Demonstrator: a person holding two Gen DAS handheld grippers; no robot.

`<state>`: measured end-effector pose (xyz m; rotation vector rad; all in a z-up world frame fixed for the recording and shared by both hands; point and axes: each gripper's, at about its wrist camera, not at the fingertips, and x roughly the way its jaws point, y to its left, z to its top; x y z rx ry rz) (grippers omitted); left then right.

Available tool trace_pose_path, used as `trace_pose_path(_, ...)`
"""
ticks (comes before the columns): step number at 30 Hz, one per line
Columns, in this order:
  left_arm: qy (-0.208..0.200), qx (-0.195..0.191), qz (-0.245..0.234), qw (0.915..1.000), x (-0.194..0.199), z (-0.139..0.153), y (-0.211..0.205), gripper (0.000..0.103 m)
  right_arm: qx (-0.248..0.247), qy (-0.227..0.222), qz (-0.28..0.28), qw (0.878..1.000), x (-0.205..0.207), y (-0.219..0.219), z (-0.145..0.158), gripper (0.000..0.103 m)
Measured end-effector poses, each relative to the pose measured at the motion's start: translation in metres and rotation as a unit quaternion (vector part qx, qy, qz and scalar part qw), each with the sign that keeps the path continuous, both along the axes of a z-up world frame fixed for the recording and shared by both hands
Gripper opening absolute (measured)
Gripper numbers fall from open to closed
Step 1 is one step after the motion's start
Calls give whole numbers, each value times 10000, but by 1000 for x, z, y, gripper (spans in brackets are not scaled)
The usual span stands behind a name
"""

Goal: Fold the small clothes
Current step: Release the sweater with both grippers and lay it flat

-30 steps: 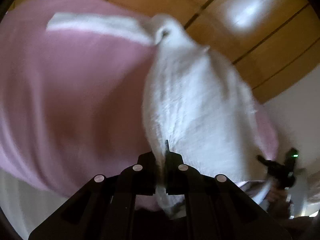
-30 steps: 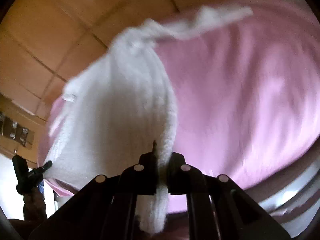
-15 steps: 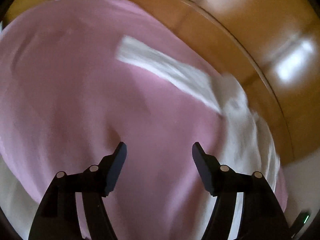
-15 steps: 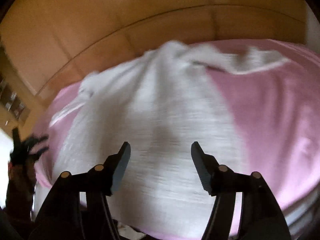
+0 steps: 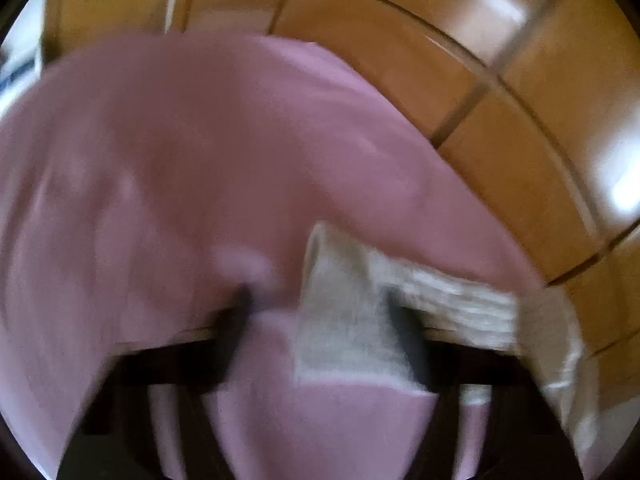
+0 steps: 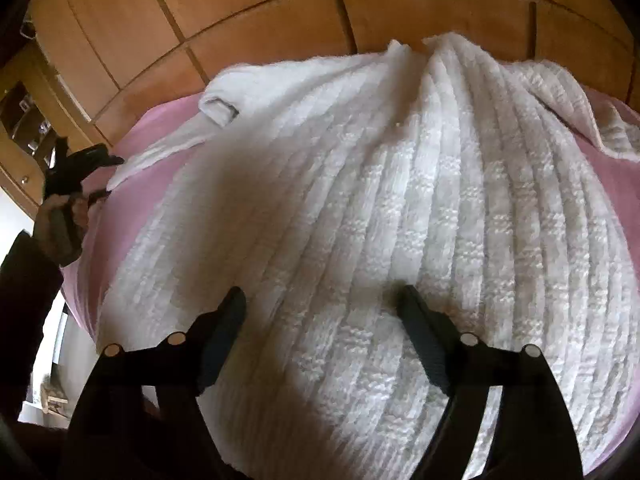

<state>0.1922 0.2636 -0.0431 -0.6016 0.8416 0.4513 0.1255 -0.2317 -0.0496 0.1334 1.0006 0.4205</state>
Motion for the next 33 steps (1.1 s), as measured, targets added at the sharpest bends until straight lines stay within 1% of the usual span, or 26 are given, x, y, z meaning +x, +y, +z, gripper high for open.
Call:
trace_pose_path(1, 133, 99, -97, 9998, 9, -1, 4, 5, -13, 1, -1, 10000, 1, 2, 0, 85)
trace_pose_path(2, 178, 147, -64, 9997, 13, 1, 11, 4, -32, -2, 5, 10000, 2, 3, 0, 86)
trace_pose_path(4, 164, 429, 230, 9987, 18, 13, 33, 2, -123, -28, 14, 9999, 3, 9, -1, 89)
trace_pose_path(5, 188, 703, 519, 9960, 17, 22, 50, 2, -197, -56, 24, 9998, 4, 12, -2, 89)
trace_pose_path(8, 217, 993, 1063, 9891, 10, 38, 86, 1, -311, -110, 22, 9995, 7, 16, -4, 90)
trace_pose_path(9, 208, 1111, 1252, 9857, 5, 44, 100, 1, -314, -118, 17, 9994, 7, 17, -5, 91)
trace_pose_path(10, 220, 1272, 1389, 9819, 1, 50, 111, 1, -317, -128, 8, 9994, 7, 17, -5, 91)
trace_pose_path(12, 267, 1457, 1515, 9773, -7, 55, 121, 0, -351, -148, -13, 9993, 6, 17, -7, 92)
trace_pose_path(14, 295, 1474, 1428, 9783, -5, 52, 122, 0, -382, -163, -26, 9991, 6, 19, -8, 93)
trace_pose_path(15, 243, 1362, 1313, 9816, -5, 49, 120, 0, -411, -176, -26, 9990, 6, 21, -8, 93)
trace_pose_path(16, 155, 1119, 1252, 9857, -7, 45, 118, 0, -437, -184, -27, 9989, 7, 22, -9, 94)
trace_pose_path(17, 58, 818, 1211, 9893, -11, 40, 115, 6, -473, -193, -23, 9987, 7, 23, -9, 94)
trace_pose_path(18, 3, 604, 1116, 9919, -15, 36, 102, 14, -508, -198, -23, 9985, 7, 24, -10, 94)
trace_pose_path(19, -151, 269, 865, 9958, -18, 32, 89, 32, -530, -202, -31, 9984, 8, 26, -9, 94)
trace_pose_path(20, -299, 91, 676, 9972, -22, 30, 78, 48, -527, -208, -37, 9984, 8, 26, -9, 94)
trace_pose_path(21, -551, -117, 280, 9980, -28, 30, 54, 51, -507, -211, -42, 9985, 8, 25, -9, 94)
trace_pose_path(22, -643, -233, -26, 9977, -31, 30, 38, 51, -493, -208, -38, 9986, 8, 25, -9, 94)
trace_pose_path(23, -720, -443, -483, 9952, -35, 29, 16, 51, -474, -203, -28, 9987, 7, 25, -8, 94)
trace_pose_path(25, -836, -758, -1169, 9867, -44, 23, -17, 51, -435, -194, -27, 9989, 3, 17, -5, 92)
trace_pose_path(26, -889, -945, -1633, 9780, -53, 20, -43, 51, -422, -181, -104, 9989, 3, 10, -2, 92)
trace_pose_path(27, -899, -1084, -1924, 9711, -58, 18, -60, 51, -396, -171, -154, 9990, 3, 3, 0, 92)
trace_pose_path(29, -848, -1415, -2555, 9526, -71, 8, -98, 51, -443, -177, -428, 9979, -1, -21, 4, 92)
trace_pose_path(31, -663, -1555, -2963, 9400, -80, -4, -129, 51, -515, -194, -706, 9960, -5, -43, 8, 92)
trace_pose_path(33, -449, -1632, -3201, 9321, -89, -19, -150, 51, -601, -232, -1105, 9918, -15, -77, 13, 92)
